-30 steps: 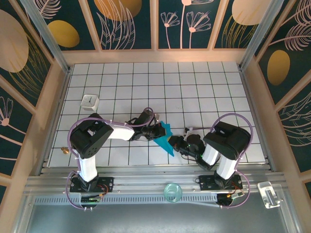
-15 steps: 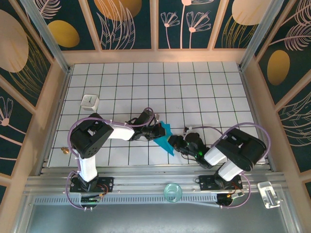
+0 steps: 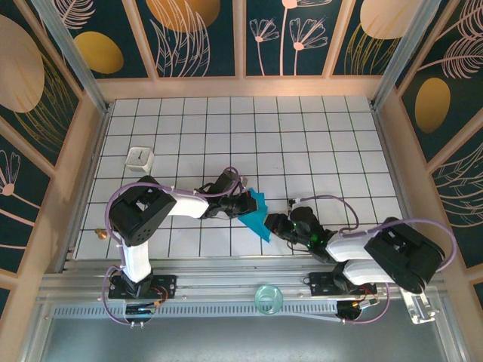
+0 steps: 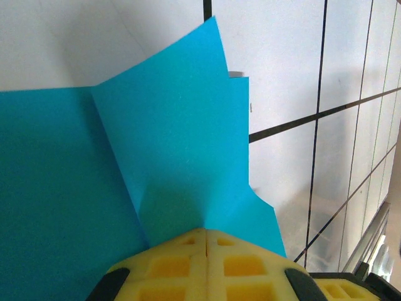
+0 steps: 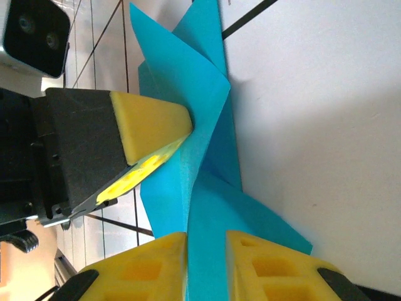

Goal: Fold a paper plane with a square sheet of paper (pick it up from the middle)
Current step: Fourth fold the wing at the center of the table.

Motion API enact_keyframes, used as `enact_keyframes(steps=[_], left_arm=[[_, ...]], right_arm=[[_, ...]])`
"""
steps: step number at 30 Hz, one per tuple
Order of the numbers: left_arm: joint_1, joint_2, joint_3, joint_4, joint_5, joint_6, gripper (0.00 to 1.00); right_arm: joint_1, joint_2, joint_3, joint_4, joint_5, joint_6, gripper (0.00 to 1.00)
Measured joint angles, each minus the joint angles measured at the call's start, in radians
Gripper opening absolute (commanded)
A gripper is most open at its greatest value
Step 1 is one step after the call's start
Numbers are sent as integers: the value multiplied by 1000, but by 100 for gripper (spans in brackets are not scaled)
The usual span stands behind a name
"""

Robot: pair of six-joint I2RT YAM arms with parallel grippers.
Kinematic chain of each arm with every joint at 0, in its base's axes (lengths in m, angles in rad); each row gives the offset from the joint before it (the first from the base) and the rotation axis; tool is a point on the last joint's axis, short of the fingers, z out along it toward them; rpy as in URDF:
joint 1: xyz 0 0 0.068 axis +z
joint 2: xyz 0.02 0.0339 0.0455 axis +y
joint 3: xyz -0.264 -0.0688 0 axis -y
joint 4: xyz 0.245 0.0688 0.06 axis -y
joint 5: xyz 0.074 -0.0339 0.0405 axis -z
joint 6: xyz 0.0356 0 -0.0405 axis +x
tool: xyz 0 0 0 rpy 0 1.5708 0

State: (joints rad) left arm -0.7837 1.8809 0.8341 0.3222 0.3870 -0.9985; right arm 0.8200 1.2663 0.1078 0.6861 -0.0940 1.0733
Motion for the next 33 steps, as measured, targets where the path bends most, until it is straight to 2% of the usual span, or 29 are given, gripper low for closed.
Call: enact_keyframes(steps=[8,14,33], left_arm=[[2,0,0,0,2,0,0],[2,0,0,0,2,0,0],[3,1,0,0,5,1,0]], right_arm=[[0,-154,9,-188,26,-74,25],[30,-151,37,-258,41,-104,26],[116,-145,81,-304,90,-138,28]])
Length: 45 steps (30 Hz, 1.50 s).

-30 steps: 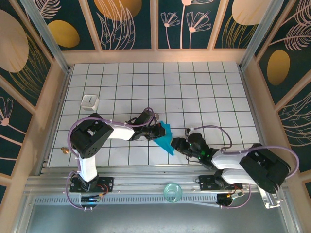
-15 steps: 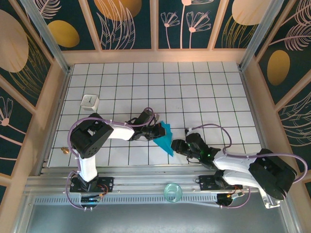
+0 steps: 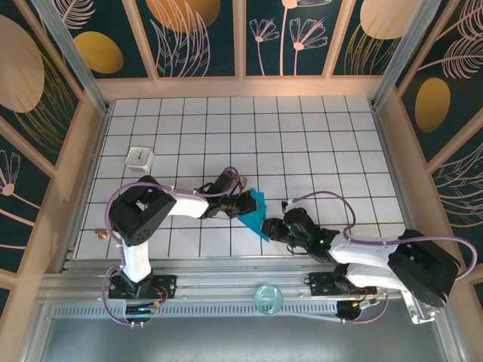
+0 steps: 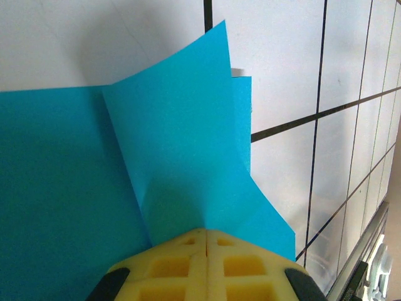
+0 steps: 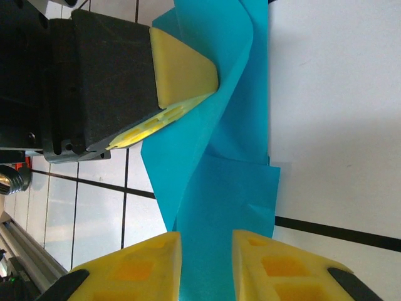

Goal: Fold a paper plane with a square sheet of paper (pick it up from the middle)
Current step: Fourth fold the wing at the center of the table.

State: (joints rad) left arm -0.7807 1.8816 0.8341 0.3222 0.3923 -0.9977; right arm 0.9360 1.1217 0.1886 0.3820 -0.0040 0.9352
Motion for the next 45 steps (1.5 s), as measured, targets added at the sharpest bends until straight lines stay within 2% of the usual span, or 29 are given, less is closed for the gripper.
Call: enact_keyframes(steps=[5,9,20,27,35,45], left_arm=[[0,0,0,0,0,0,0],[0,0,0,0,0,1,0],[0,0,0,0,0,3,0],[0,0,1,-1,0,3,0],[1,2,4,-5,3,3,0],[2,2,4,-5,4,3,0]], right_arm=[[2,-82,7,-87,51,-18,31],[2,-134,19,-150,77,-39,41],[36,-14,109,-183,83,-93,41],[41,64,121,-180,82,-108,37],[63,106,125,-162,82,-111,28],[66,125,126,-130,82,-109,11]])
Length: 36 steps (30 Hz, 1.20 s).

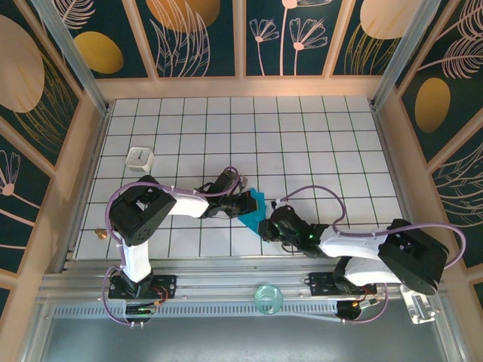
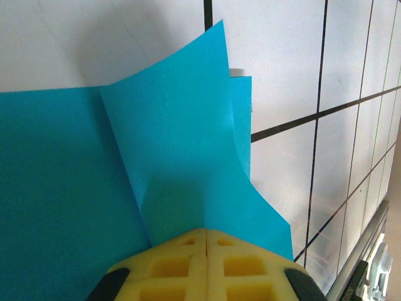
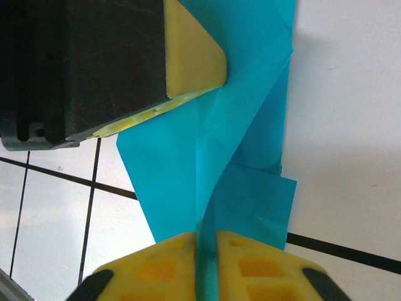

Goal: Fold a paper plane with a square sheet of paper (pick it up from the middle)
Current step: Fourth fold the wing at the center of the table.

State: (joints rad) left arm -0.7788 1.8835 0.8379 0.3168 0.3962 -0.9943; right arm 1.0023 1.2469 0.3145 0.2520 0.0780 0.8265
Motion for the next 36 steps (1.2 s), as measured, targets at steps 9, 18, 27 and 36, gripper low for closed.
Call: enact_keyframes(steps=[9,18,27,36], left_arm=[[0,0,0,0,0,7,0],[0,0,0,0,0,8,0],[0,0,0,0,3,11,0],[0,1,1,0,4,15,0]], right_arm=[[-6,0,-8,29,-14,27,5],[-48,-2,-68,110,-51,58,3],[-97,-16,-128,220,-129,92,2],[-98,-13,-130,258,-167,93,4]])
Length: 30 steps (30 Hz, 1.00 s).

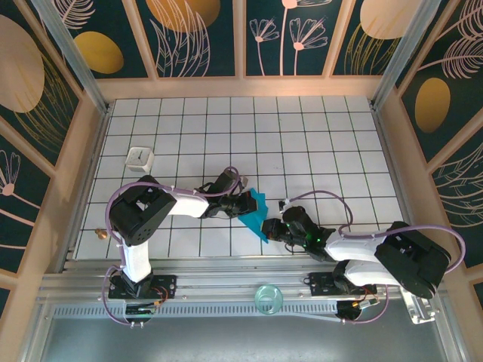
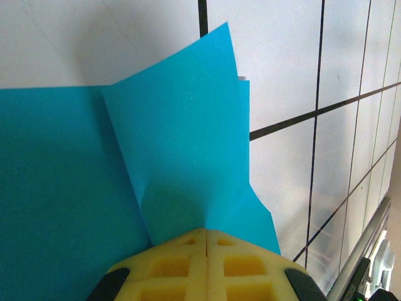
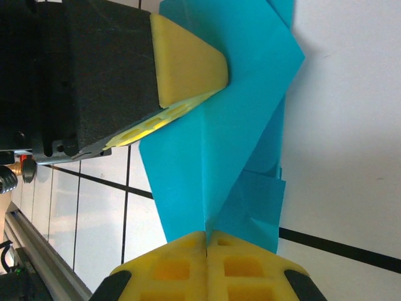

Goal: Fold a paper plane with a square sheet of paper (pick it up from the middle)
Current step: Fourth fold the wing at the center of the table.

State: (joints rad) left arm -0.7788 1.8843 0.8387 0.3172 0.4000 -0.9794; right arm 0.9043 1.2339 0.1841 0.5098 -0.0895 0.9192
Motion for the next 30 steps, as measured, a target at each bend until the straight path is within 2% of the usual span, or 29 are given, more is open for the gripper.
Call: enact_keyframes(steps=[30], left_arm=[[0,0,3,-7,0,7,0]], right_arm=[[-43,123,-83,279,-95,85,0]])
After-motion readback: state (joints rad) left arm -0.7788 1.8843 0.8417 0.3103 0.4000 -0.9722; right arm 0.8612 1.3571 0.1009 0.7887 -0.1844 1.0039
